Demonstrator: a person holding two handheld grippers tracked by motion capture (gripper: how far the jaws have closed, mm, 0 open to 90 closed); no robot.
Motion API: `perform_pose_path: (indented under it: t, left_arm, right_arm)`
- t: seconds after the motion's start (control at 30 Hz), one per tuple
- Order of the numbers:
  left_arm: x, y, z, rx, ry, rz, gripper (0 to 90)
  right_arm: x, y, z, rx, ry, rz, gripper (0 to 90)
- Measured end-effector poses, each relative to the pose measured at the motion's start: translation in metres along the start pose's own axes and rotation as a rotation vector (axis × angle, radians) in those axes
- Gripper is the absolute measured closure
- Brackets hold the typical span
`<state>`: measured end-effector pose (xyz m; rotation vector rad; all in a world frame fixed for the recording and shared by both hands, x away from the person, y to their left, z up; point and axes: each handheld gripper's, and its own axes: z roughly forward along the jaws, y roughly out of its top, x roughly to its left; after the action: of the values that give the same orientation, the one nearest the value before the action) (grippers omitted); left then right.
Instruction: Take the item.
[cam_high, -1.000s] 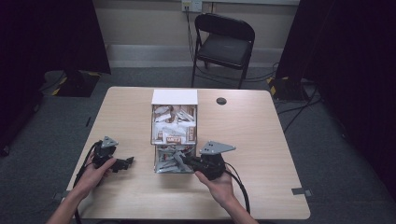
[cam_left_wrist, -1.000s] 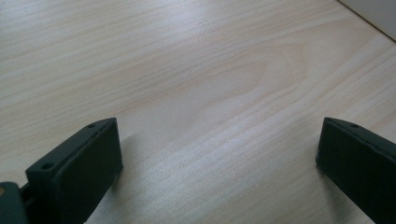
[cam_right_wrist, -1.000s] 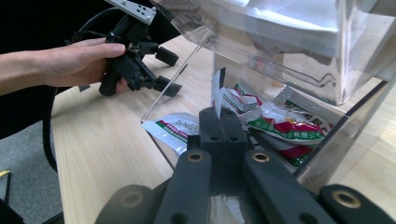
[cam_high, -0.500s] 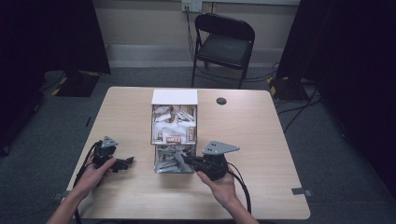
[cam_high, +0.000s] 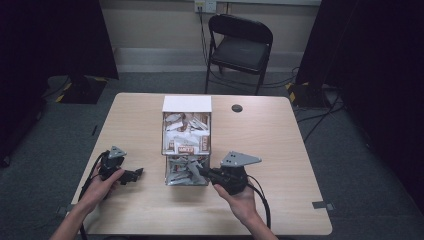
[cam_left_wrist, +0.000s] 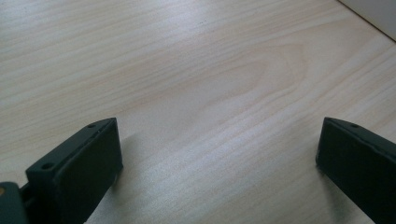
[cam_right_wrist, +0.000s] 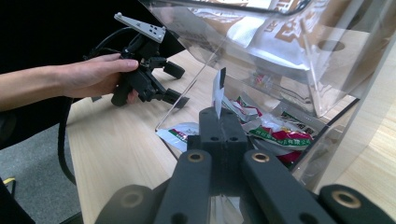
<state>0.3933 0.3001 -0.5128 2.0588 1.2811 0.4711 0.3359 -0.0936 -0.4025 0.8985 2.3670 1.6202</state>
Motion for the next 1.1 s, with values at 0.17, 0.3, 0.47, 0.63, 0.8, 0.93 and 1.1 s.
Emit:
perform_pose_path:
  t: [0.17, 0.3, 0.47, 0.63, 0.8, 0.93, 1.1]
  left_arm:
    - [0.0, 0.0, 0.0, 0.0, 0.0, 0.0, 0.0]
    - [0.0, 0.0, 0.0, 0.0, 0.0, 0.0, 0.0]
    - [0.0, 0.0, 0.0, 0.0, 0.0, 0.0, 0.0]
    - [0.0, 0.0, 0.0, 0.001, -0.001, -0.001, 0.0]
    - [0.0, 0.0, 0.0, 0.001, 0.002, 0.002, 0.0]
    - [0.0, 0.0, 0.0, 0.002, 0.0, 0.001, 0.0]
    - [0.0, 0.0, 0.0, 0.001, 0.0, 0.001, 0.0]
  right_arm:
    - [0.0, 0.002, -0.008, -0.016, -0.013, 0.003, 90.0]
    - [-0.002, 0.003, -0.014, -0.023, -0.023, 0.005, 90.0]
    - [-0.005, 0.002, -0.021, -0.029, -0.029, 0.003, 90.0]
    - [-0.008, 0.003, -0.028, -0.038, -0.041, 0.006, 90.0]
    - [-0.01, 0.002, -0.031, -0.033, -0.042, 0.011, 90.0]
    - [-0.012, 0.0, -0.036, -0.029, -0.05, 0.011, 90.0]
    - [-0.021, -0.006, -0.048, -0.036, -0.086, 0.02, 90.0]
